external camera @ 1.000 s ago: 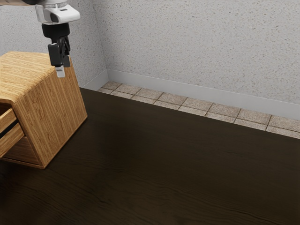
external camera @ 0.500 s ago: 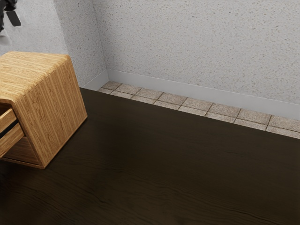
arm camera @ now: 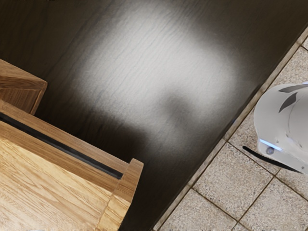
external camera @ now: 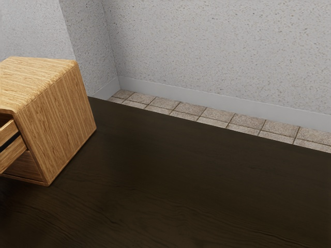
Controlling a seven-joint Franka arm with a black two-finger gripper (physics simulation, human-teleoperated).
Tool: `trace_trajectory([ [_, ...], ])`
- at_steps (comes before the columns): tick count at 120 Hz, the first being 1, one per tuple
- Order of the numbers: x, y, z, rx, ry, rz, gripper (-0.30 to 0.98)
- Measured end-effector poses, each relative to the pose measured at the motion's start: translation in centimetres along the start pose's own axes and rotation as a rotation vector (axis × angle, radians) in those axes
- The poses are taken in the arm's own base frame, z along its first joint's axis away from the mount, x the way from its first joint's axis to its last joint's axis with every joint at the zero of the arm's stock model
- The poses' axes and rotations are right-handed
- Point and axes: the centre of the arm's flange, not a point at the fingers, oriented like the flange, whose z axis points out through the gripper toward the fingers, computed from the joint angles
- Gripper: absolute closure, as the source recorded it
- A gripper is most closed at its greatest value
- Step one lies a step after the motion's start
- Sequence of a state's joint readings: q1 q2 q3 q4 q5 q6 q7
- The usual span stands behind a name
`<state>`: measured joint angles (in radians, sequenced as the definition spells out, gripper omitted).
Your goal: Push the drawer handle with one arm to close the drawer
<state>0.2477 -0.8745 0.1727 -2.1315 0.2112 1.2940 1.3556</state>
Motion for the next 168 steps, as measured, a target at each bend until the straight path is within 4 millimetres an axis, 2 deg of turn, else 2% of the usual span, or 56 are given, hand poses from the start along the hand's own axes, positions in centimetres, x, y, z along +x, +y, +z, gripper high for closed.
trace_trajectory([
  [5,-0.7,-0.2,-0.1,0.018,0.005,0.022,0.15],
  [15,-1.6,-0.5,-0.3,0.048,-0.014,0.032,0.11],
  [43,-3.8,-1.0,0.3,0.045,-0.094,-0.211,0.04],
  [50,-5.3,-1.6,1.2,0.013,-0.067,-0.274,0.03],
  [63,-6.4,-2.0,1.8,-0.012,-0.021,-0.399,0.02],
  [75,-6.4,-2.6,2.0,-0.007,0.022,-0.517,0.01],
  [81,-6.1,-2.4,1.4,0.016,0.020,-0.582,0.01],
  [89,-6.0,-2.0,0.8,0.052,0.006,-0.679,0.08],
  [98,-6.0,-2.0,0.7,0.081,-0.010,-0.784,0.25],
  [108,-6.4,-2.6,2.2,0.080,-0.040,-0.911,0.42],
  [117,-7.0,-3.1,4.0,0.080,-0.091,-1.022,0.51],
  [139,-11.0,-4.8,7.0,0.053,-0.100,-1.239,0.67],
  [149,-14.0,-6.1,8.7,0.005,-0.122,-1.366,0.71],
  [168,-16.3,-8.0,9.1,-0.001,-0.139,-1.463,0.76],
])
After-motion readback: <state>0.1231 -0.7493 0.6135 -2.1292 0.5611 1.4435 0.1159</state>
